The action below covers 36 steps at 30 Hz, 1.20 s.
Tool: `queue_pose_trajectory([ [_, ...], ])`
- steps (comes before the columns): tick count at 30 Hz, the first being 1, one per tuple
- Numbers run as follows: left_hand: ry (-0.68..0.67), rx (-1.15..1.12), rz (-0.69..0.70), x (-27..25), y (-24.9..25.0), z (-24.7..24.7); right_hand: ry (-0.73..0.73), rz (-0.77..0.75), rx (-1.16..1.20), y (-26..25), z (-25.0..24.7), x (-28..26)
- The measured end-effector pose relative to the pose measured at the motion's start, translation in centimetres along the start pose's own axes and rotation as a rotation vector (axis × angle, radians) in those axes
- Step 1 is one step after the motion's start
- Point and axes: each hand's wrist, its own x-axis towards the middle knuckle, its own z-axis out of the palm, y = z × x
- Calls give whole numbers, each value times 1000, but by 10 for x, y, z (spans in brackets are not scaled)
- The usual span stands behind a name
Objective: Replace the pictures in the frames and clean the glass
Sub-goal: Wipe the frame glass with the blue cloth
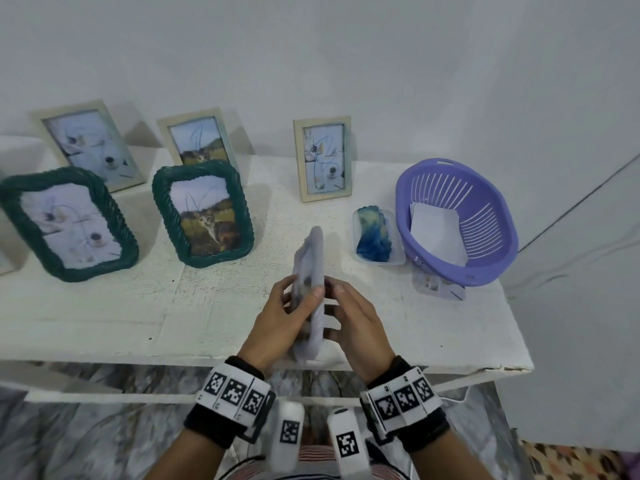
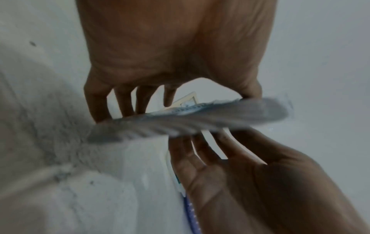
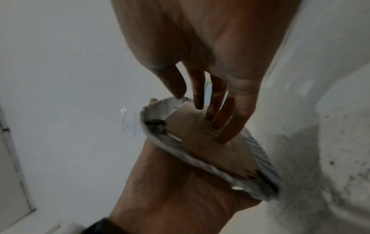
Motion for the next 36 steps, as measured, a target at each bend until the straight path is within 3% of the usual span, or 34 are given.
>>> queue_pose_trajectory([
  [3,-62,-261,2,-1,8,6,-31,-127,-153,-1,0,2],
  [8,-125,-427,22,-1,18,18,-38,-224,-415,-14,-9,7],
  [11,-48,-392,45,5,26,25,-30,-259,-561,-30,-25,10],
  [16,54,-308,68,12,32,30,39,-483,-1072,-62,-51,21],
  [20,96,-267,102,12,41,38,78,-465,-1404,-69,-53,32],
  [22,135,-237,140,13,42,41,32,-356,-1170,-71,-50,35],
  [26,286,-12,314,19,29,41,-104,88,-303,-78,-42,44],
  [28,350,-17,373,19,26,39,-179,173,-46,-71,-44,59],
  [30,407,-118,364,19,27,36,-189,176,86,-64,-49,76],
  [32,433,-286,269,24,34,25,-184,177,122,-60,-55,95],
  [36,206,-570,52,47,50,1,-214,179,96,-58,-55,124],
])
